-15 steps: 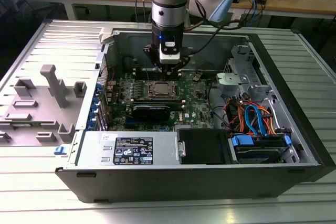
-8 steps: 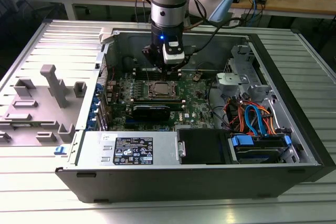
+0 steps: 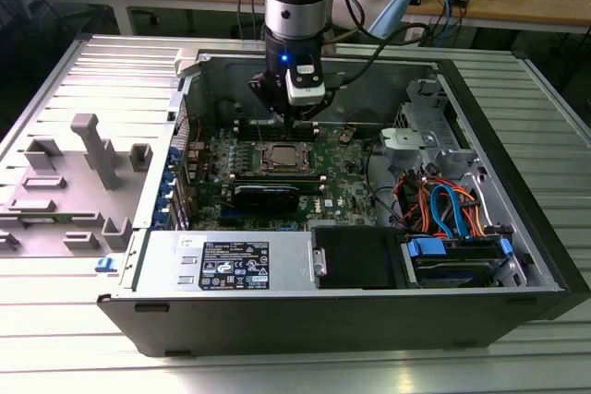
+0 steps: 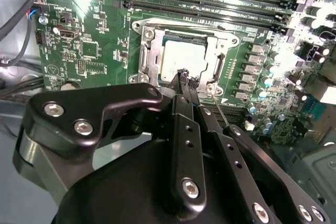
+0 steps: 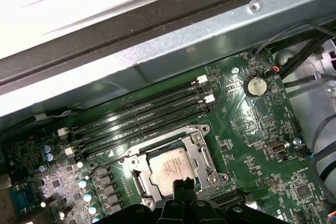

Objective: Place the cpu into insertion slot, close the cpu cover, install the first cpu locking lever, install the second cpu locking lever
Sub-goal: 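Install the first cpu locking lever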

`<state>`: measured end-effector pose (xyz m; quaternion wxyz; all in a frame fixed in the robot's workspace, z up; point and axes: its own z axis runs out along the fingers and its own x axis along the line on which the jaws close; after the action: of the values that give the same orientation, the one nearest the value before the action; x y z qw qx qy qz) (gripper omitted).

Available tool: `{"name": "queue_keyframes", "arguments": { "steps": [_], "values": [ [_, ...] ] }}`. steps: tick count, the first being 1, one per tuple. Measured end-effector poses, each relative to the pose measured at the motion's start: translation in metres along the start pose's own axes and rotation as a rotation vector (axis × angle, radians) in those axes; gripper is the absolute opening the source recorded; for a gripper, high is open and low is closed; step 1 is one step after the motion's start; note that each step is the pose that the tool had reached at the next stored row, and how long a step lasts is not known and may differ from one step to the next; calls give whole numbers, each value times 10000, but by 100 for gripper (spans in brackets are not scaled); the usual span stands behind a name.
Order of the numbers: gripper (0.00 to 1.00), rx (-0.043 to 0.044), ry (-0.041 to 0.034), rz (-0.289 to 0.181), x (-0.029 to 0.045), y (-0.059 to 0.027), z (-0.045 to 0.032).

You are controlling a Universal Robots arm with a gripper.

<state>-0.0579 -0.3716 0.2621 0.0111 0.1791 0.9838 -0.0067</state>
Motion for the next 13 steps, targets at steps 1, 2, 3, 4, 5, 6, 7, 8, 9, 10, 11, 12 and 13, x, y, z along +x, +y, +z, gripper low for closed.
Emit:
{"name": "queue_keyframes", "arguments": {
  "steps": [1,2,3,4,5,6,7,8,9,10,11,12,13],
  "values": [
    [11,-3,0,-20,0,0,0],
    [11,-7,-2,-187,0,0,0],
    [11,-10,-3,-416,0,0,-1],
    [11,-14,-5,-606,0,0,-1],
    [11,-28,-11,-1182,0,0,-2],
    [11,-35,-13,-1471,0,0,-2],
    [11,-43,-16,-1814,0,0,-2],
    [11,-46,-18,-1972,0,0,-2],
    [11,-50,-19,-2098,4,-1,-2],
    [11,-51,-19,-2184,11,-5,-2],
    [11,-54,-20,-2222,23,-10,-2],
    [11,-59,-19,-2249,49,-19,-3],
    [11,-64,-18,-2265,74,-28,-3]
  ]
}}
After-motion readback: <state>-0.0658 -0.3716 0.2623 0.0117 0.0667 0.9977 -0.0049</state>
